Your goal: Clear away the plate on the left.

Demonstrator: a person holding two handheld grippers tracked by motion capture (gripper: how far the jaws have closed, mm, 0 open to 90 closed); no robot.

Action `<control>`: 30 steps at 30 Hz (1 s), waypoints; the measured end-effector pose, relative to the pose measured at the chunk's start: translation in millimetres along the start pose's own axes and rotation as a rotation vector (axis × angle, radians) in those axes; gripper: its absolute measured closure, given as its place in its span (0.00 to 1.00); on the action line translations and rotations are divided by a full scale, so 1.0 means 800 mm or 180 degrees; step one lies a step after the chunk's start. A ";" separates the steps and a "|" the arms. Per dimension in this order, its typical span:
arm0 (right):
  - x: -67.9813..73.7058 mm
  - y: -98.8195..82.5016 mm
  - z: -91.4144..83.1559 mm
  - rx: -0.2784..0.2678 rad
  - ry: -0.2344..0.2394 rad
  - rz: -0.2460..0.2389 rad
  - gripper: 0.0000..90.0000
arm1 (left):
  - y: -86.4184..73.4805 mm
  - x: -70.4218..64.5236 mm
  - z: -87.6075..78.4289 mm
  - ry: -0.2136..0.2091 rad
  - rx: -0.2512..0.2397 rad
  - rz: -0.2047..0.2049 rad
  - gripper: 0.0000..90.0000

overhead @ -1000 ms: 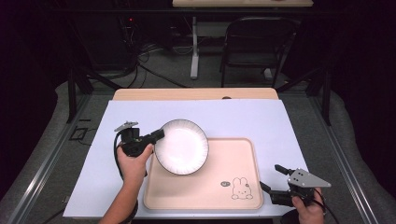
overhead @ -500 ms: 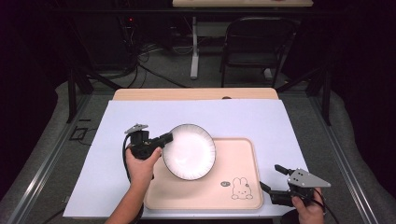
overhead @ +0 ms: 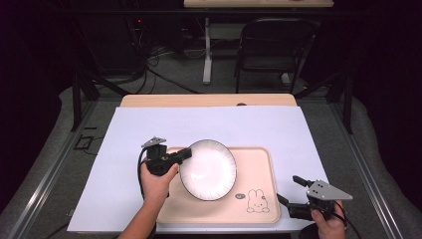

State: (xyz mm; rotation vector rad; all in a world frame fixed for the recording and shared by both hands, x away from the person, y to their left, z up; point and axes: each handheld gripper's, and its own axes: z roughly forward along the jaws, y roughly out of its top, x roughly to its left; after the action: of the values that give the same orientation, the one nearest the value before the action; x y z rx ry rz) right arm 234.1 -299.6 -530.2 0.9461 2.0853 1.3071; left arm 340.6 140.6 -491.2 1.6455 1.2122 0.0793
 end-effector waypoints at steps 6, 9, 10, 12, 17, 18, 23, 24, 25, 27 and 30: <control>0.000 0.000 0.000 -0.0002 -0.0001 -0.0002 0.19 | -0.009 -0.005 0.007 -0.0050 0.0079 0.0002 0.91; 0.000 0.000 0.000 -0.0004 -0.0001 -0.0005 0.19 | -0.013 -0.006 0.010 -0.0058 0.0110 0.0017 0.91; 0.000 0.000 0.000 -0.0003 0.0000 -0.0003 0.19 | -0.014 -0.006 0.011 -0.0069 0.0116 0.0005 0.91; 0.000 0.000 0.000 -0.0001 -0.0001 -0.0002 0.19 | -0.016 -0.006 0.012 -0.0065 0.0126 0.0003 0.91; 0.000 0.000 0.000 -0.0007 -0.0002 -0.0005 0.19 | -0.021 -0.006 0.016 -0.0071 0.0171 0.0015 0.90; 0.000 0.000 0.000 -0.0006 -0.0001 -0.0005 0.19 | -0.022 -0.007 0.017 -0.0070 0.0174 0.0000 0.90; 0.000 0.000 0.000 -0.0007 -0.0001 -0.0007 0.19 | -0.026 -0.003 0.019 -0.0034 0.0203 -0.0014 0.90; 0.000 0.000 0.000 -0.0007 -0.0001 -0.0005 0.19 | -0.026 -0.002 0.019 -0.0034 0.0201 -0.0026 0.90; 0.000 0.000 0.000 -0.0007 -0.0001 -0.0007 0.19 | -0.027 0.000 0.019 -0.0038 0.0204 -0.0052 0.90; 0.000 0.000 0.000 -0.0008 0.0000 -0.0009 0.19 | -0.028 0.002 0.020 -0.0032 0.0204 -0.0071 0.90; 0.000 0.000 0.000 -0.0004 0.0000 -0.0007 0.19 | -0.031 0.004 0.021 -0.0007 0.0213 -0.0099 0.91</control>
State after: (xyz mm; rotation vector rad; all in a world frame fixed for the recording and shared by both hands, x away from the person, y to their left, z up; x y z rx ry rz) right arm 234.0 -299.6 -530.2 0.9428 2.0847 1.3073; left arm 335.5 130.5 -518.6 1.6836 1.2502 0.0175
